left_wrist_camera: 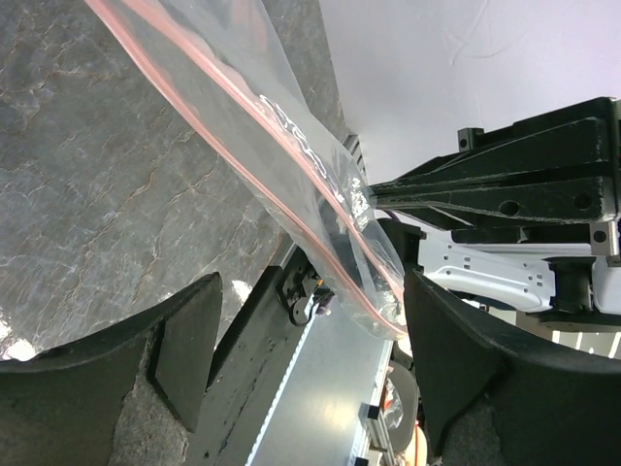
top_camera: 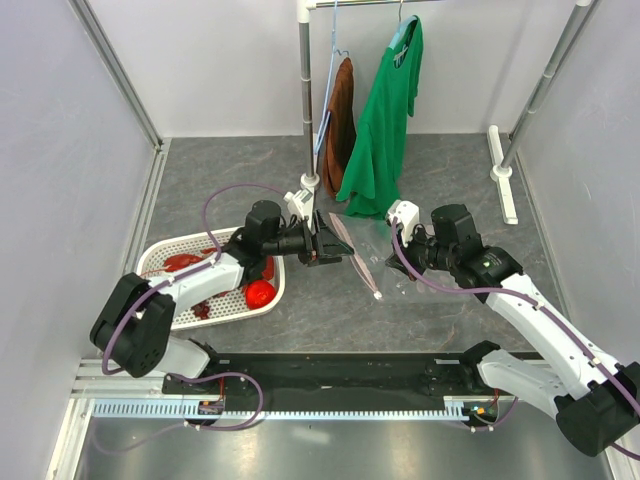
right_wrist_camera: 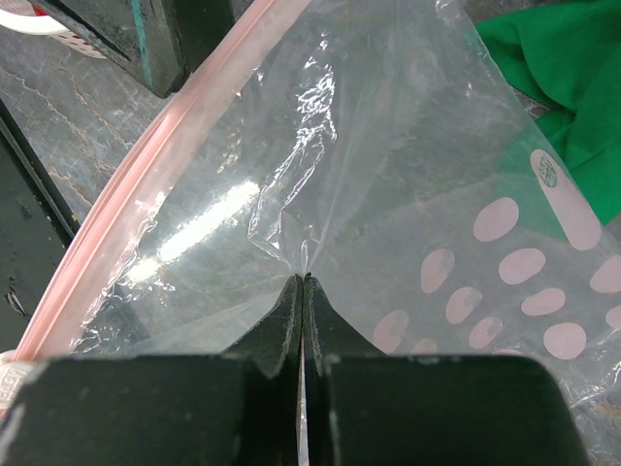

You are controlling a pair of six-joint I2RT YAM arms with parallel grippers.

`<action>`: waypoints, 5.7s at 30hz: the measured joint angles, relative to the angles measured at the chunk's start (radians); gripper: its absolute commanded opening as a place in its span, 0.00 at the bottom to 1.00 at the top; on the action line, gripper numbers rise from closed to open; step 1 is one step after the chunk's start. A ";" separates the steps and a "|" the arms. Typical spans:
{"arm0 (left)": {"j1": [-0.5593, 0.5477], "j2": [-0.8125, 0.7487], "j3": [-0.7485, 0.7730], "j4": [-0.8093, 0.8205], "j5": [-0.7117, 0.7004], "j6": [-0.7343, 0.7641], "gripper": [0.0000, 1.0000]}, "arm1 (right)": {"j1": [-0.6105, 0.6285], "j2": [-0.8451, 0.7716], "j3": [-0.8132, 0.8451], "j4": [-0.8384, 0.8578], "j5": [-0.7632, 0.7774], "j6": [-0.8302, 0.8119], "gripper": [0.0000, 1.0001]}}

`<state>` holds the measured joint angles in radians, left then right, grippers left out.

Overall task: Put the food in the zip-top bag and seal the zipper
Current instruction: Open the zipper of the food storage bag, then pick up the fake lobster from the bin.

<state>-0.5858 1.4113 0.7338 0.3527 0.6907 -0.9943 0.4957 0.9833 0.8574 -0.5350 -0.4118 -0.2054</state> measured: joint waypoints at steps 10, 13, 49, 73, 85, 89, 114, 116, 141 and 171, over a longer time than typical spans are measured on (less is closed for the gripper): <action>0.000 0.026 -0.020 -0.013 -0.008 0.001 0.72 | 0.000 -0.004 0.000 0.000 0.003 0.005 0.00; 0.000 0.035 -0.021 -0.022 -0.010 0.001 0.71 | 0.000 -0.011 0.000 0.000 0.006 0.008 0.00; -0.001 0.070 0.089 -0.194 -0.047 0.025 0.02 | 0.006 -0.062 0.007 -0.031 -0.061 0.088 0.77; -0.143 0.082 0.647 -0.847 -0.325 0.097 0.02 | 0.140 0.071 0.409 -0.179 0.034 0.513 0.80; -0.151 0.117 0.773 -0.954 -0.365 0.068 0.02 | 0.194 0.141 0.462 -0.192 0.148 0.513 0.66; -0.154 0.117 0.773 -0.954 -0.368 0.059 0.02 | 0.219 0.195 0.462 -0.187 0.204 0.505 0.58; -0.082 0.044 0.628 -0.949 -0.385 0.118 0.02 | 0.199 0.154 0.494 -0.293 0.435 0.410 0.00; -0.082 0.034 0.608 -0.951 -0.404 0.171 0.02 | 0.180 0.129 0.494 -0.296 0.414 0.403 0.00; 0.068 -0.101 0.517 -1.131 -0.002 0.909 1.00 | 0.095 0.017 0.343 -0.212 0.205 0.469 0.00; 1.224 0.110 0.569 -1.683 -0.036 2.720 0.81 | 0.095 0.070 0.147 -0.039 0.179 0.631 0.00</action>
<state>0.6384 1.5215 1.3029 -1.3304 0.6548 1.7252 0.5907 1.0531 1.0042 -0.5735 -0.2333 0.4255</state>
